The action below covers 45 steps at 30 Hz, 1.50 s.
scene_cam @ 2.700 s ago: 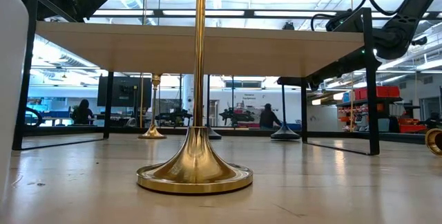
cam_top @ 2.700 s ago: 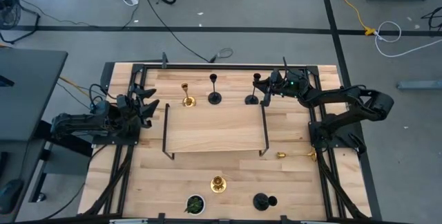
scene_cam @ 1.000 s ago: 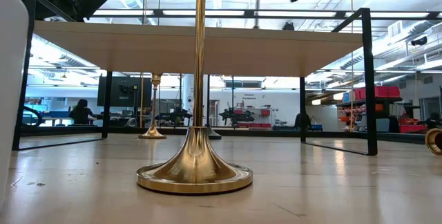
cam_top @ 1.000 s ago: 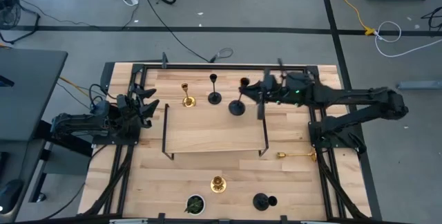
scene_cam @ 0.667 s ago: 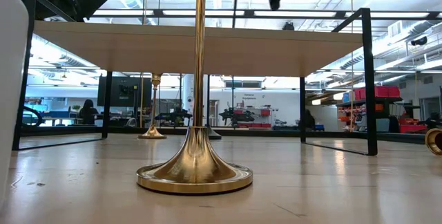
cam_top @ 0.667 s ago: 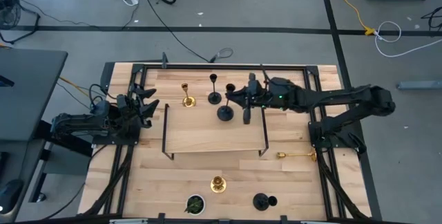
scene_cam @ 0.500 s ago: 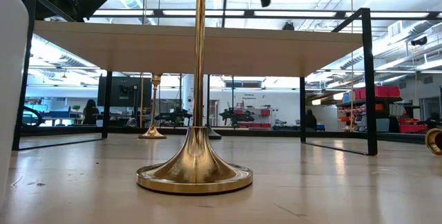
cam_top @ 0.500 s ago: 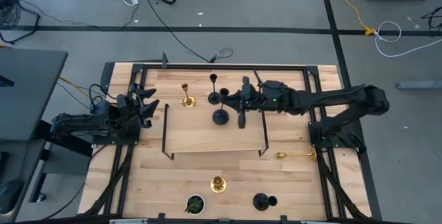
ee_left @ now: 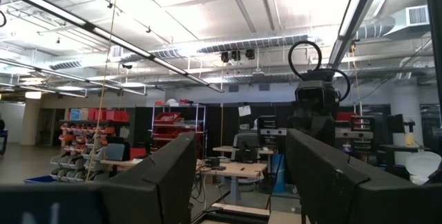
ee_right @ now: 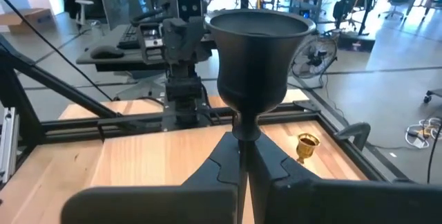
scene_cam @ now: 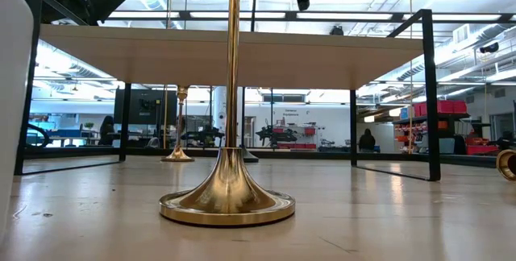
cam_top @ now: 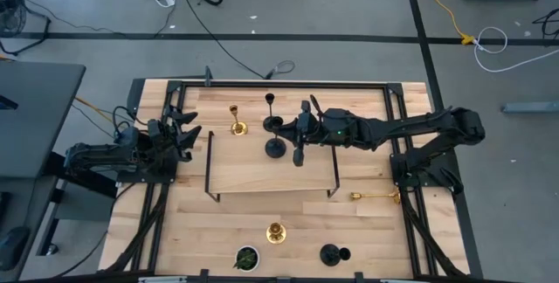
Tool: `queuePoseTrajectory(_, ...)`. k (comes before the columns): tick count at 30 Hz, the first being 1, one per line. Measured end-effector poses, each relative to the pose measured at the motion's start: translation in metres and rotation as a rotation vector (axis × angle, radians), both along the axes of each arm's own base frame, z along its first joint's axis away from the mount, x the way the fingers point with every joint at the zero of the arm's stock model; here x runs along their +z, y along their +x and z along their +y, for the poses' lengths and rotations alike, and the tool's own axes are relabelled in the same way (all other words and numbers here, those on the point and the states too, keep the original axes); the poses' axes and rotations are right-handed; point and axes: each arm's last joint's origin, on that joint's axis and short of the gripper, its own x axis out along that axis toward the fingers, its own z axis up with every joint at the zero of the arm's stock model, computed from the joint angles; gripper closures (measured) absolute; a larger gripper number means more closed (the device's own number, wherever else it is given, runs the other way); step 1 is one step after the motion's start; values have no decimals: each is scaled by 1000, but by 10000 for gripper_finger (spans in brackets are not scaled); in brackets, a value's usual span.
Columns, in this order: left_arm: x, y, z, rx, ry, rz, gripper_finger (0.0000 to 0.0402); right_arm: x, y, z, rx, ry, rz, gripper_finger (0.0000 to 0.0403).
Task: Pick & Place candle stick holders
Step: Put the top right black candle holder on the shelf
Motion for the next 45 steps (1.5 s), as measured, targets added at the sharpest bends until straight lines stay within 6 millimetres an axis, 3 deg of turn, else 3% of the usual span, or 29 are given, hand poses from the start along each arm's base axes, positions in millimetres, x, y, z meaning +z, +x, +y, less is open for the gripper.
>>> queuePoseTrajectory(31, 0, 0, 0, 0, 0, 0, 179, -10, 9, 1, 5, -7, 4, 402)
queuePoseTrajectory(45, 0, 0, 0, 4, -1, 2, 179, 2, 8, 0, 7, -16, 53, 401)
